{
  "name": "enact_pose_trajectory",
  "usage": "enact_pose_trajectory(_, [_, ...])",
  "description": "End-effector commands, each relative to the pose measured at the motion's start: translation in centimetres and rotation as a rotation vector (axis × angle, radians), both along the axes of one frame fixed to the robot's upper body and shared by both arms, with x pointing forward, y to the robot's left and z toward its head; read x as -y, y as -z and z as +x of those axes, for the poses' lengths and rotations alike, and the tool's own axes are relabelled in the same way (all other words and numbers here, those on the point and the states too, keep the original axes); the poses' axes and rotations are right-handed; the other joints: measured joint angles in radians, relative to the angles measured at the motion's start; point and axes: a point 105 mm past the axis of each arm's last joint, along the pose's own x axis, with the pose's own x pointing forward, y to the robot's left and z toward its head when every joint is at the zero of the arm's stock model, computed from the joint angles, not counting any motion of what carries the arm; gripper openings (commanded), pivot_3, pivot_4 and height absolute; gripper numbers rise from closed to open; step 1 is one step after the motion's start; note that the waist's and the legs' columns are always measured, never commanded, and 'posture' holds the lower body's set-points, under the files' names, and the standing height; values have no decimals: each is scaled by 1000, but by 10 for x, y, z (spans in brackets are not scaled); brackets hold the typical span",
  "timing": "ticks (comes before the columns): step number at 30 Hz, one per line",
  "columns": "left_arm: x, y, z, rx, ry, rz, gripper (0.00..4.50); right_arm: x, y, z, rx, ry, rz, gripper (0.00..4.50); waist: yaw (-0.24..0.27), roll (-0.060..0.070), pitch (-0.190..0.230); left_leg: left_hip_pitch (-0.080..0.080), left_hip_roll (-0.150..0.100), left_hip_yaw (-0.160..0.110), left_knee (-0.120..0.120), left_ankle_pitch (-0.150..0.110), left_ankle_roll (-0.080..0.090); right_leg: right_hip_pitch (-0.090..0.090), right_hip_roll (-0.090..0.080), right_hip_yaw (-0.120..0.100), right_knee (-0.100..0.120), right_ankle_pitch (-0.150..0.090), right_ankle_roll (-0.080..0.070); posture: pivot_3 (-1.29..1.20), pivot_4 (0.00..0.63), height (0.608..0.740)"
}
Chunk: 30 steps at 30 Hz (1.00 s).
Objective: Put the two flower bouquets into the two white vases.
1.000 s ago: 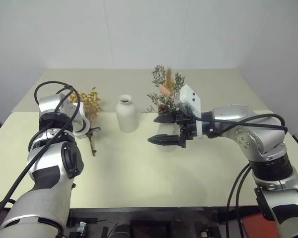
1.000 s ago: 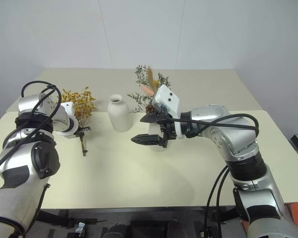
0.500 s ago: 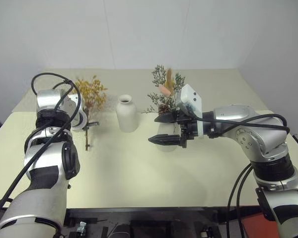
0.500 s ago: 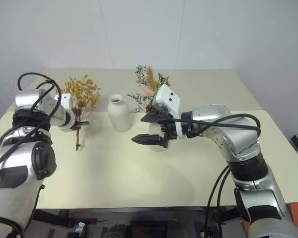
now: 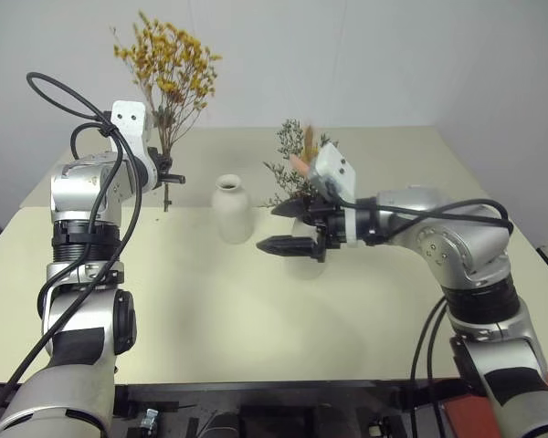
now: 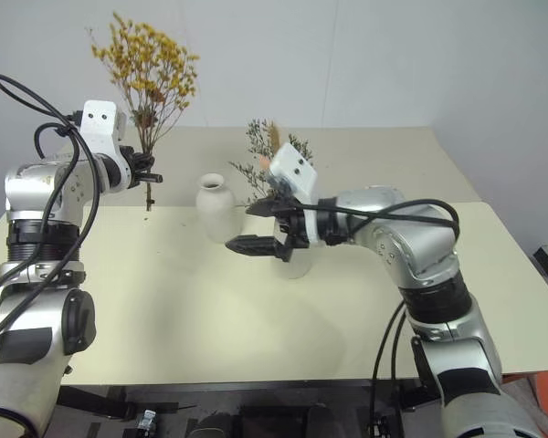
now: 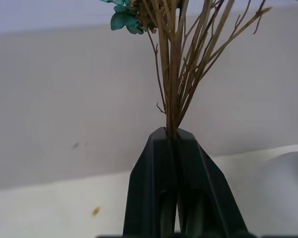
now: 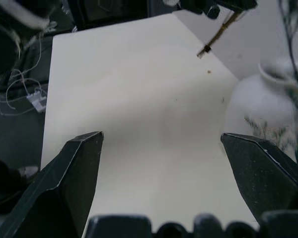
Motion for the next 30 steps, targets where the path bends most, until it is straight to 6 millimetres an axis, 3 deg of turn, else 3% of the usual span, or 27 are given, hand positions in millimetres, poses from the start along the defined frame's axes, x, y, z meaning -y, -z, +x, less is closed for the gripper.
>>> enact_pose_trajectory(1, [5,-33,-10,146,106,12,25,-11,-16,8,15,77,25,4500,-1,0,0,0,0,0,0,0,0,0,0,0,0,0,0,0,150,740])
enact_pose_trajectory(14, [29,-53,-23,188,494,7,25,-40,-10,57,57,315,-68,4500,-3,0,0,-1,0,0,0,0,0,0,0,-1,2,0,0,0,150,740])
enact_pose_trajectory(22, [45,-79,-24,207,644,-130,25,-40,-6,58,56,318,-76,4500,-5,0,0,-3,0,-1,0,0,0,-1,1,-2,4,0,0,0,150,740])
enact_pose_trajectory(30, [55,-81,-20,216,682,-143,25,-39,-3,58,46,329,-81,4500,-10,0,0,-3,0,-1,0,0,0,-1,1,-2,4,0,0,0,150,740])
